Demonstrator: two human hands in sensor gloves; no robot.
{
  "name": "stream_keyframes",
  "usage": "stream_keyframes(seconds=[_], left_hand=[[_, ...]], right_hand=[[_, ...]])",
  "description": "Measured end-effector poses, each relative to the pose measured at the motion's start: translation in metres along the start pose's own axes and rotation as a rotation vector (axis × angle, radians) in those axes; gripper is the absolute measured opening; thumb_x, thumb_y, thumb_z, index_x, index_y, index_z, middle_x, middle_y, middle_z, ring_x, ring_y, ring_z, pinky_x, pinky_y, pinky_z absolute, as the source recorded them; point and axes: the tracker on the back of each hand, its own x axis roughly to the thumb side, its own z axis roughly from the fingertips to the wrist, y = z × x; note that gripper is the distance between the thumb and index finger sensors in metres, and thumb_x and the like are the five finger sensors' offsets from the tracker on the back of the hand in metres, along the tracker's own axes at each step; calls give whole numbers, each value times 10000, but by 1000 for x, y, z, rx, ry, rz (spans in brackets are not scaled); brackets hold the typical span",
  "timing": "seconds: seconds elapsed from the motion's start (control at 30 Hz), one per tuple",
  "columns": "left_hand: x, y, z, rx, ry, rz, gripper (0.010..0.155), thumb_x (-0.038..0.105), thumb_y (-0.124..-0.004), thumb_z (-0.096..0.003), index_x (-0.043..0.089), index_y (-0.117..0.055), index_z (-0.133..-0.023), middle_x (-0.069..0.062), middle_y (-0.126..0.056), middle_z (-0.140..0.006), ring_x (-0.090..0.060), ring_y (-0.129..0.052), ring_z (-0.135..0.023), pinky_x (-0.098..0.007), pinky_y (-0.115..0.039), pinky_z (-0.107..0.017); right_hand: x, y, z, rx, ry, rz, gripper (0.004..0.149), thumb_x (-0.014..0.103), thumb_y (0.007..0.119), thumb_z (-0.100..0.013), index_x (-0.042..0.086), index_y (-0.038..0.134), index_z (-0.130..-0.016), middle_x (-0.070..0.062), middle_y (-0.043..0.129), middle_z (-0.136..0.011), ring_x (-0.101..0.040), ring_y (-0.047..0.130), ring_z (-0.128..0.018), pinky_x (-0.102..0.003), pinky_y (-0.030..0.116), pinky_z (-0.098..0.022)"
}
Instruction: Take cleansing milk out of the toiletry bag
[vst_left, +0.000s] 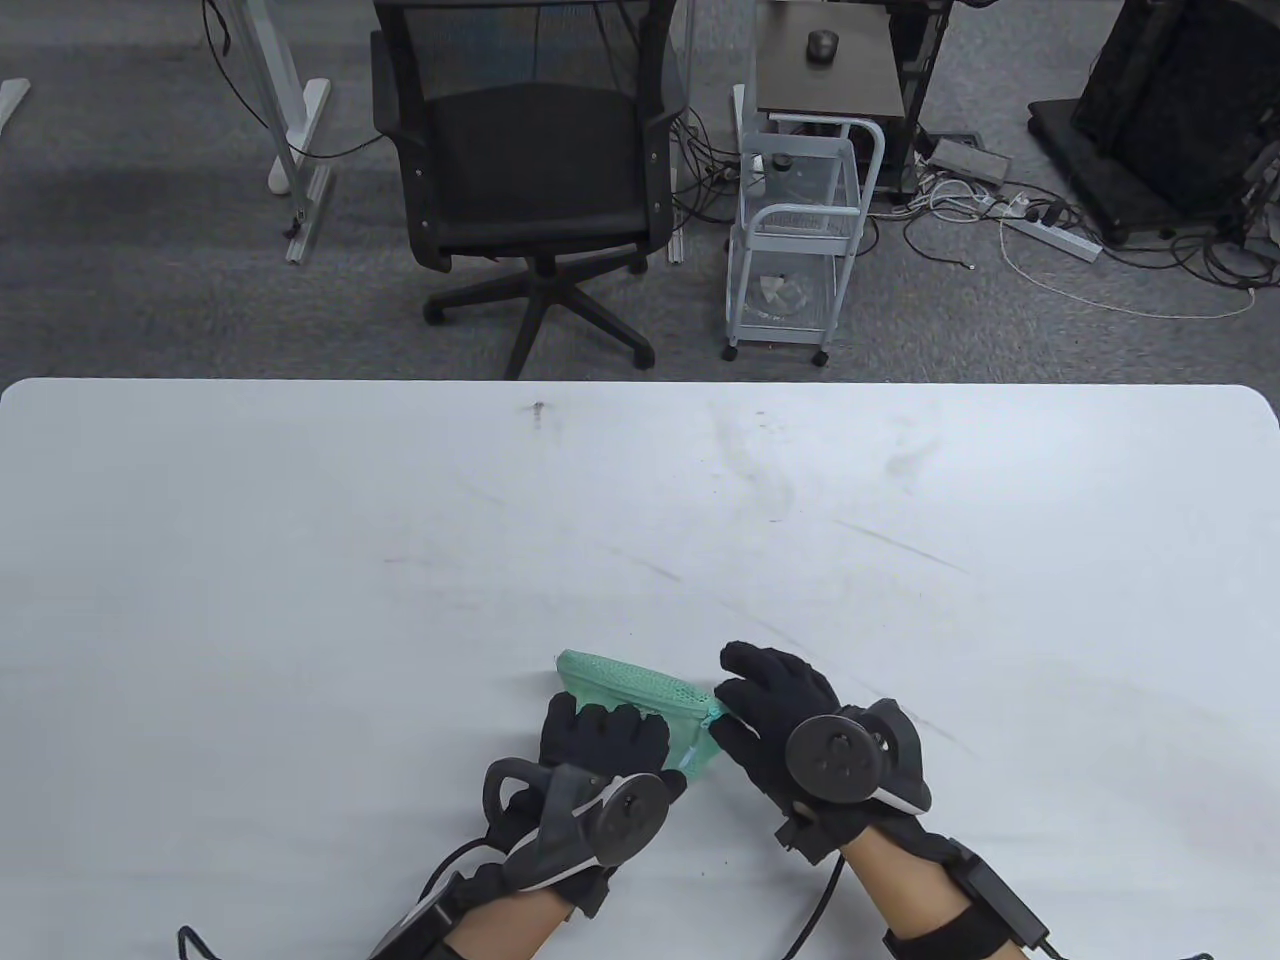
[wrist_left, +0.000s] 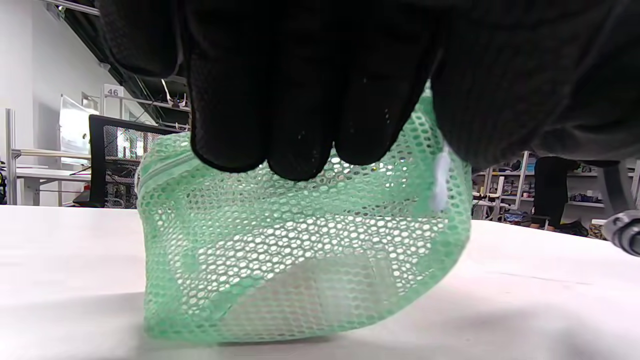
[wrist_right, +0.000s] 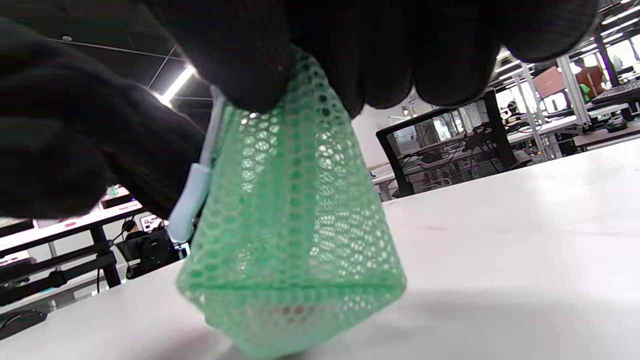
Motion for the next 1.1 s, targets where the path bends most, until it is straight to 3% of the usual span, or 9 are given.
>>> stream_keyframes(seconds=[0.33,0.8,1.1], left_hand=[[4,-4,0,27,52,-24,574,539,-975,-401,215,-940,-873,-85,-1005,-921,-425,-1002,-793,-656,-660,-692],[2,-7,-1,62,87,-8,433,462,-985,-421,232,-995,-787,-58,-1063,-836,-392,-1056,-720,-637,-693,-677],[-3,2,2,106,99,10,421,445,-981,-429,232,-994,-791,-58,-1057,-845,-391,-1053,-728,-638,-689,-681]], right_hand=[[19,3,4,-44,34,-54,427,319,932,-498,-35,935,-736,-306,778,-1030,-657,779,-827,-738,645,-579],[23,2,5,-44,43,-79,428,316,933,-498,-44,935,-728,-307,779,-1027,-656,782,-824,-739,645,-577],[21,-2,4,-59,31,10,406,232,946,-485,-38,918,-787,-314,757,-1045,-659,769,-838,-743,637,-586]])
